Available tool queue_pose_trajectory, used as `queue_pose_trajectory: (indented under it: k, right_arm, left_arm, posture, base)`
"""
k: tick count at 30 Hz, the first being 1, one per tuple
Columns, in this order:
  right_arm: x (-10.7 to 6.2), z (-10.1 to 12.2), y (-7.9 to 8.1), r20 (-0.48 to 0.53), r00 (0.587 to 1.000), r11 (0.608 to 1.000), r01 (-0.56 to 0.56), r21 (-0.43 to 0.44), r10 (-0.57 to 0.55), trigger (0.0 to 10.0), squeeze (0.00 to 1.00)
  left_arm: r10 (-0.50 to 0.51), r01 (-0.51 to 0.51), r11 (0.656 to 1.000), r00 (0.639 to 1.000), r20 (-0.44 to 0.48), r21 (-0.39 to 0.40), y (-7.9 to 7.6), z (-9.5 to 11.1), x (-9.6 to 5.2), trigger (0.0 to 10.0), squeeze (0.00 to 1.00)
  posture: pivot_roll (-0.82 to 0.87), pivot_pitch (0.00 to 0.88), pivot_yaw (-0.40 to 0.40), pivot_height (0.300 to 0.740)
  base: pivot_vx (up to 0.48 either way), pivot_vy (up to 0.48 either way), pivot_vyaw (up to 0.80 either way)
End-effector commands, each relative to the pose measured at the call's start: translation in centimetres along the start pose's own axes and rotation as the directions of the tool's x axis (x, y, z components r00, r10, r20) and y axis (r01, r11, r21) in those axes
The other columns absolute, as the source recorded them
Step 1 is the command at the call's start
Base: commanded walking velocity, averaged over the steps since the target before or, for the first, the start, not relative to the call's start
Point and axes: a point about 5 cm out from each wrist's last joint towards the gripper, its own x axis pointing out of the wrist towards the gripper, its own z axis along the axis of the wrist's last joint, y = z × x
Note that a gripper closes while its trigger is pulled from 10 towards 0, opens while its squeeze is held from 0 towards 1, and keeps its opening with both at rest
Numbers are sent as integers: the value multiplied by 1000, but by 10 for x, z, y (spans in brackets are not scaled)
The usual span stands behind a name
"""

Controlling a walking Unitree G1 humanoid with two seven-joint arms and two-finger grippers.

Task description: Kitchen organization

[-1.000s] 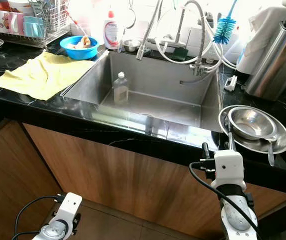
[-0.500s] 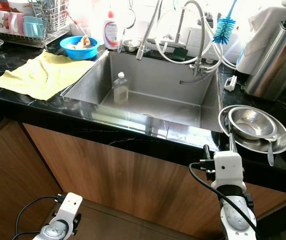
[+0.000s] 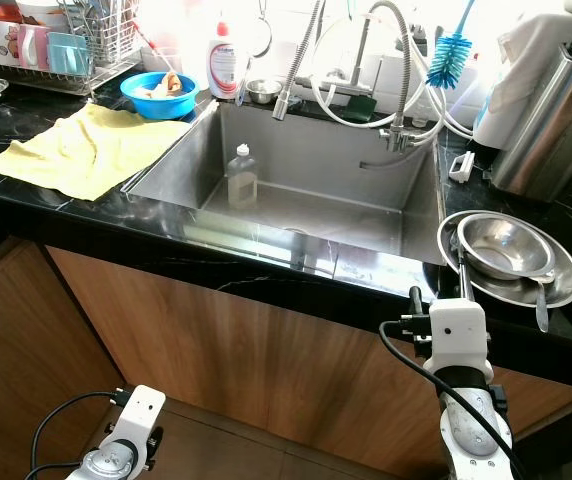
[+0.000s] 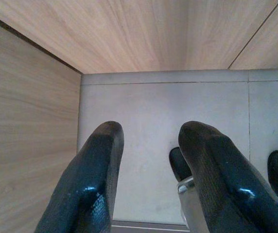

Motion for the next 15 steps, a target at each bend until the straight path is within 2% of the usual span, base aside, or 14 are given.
queue_pose_trajectory:
  k: [1, 7, 15]
  right_arm:
    - [2, 3, -6, 14, 1000, 1000, 28, -5, -28, 10000, 0]
    - [3, 6, -5, 32, 999, 1000, 25, 2, -25, 10000, 0]
    - [4, 9, 3, 59, 997, 999, -51, -10, 52, 10000, 0]
  left_arm:
    - [-2, 3, 1000, 1000, -24, 12, -1, -4, -1, 10000, 0]
    - [-1, 1, 1000, 1000, -23, 12, -1, -4, -1, 10000, 0]
    - [-1, 1, 1000, 1000, -23, 13, -1, -4, -1, 10000, 0]
  posture:
    - [-43, 0, -86, 740]
    - [-42, 0, -85, 740]
    - [-43, 0, -85, 740]
  base:
    - [0, 0, 0]
    - [0, 0, 0]
    - [0, 0, 0]
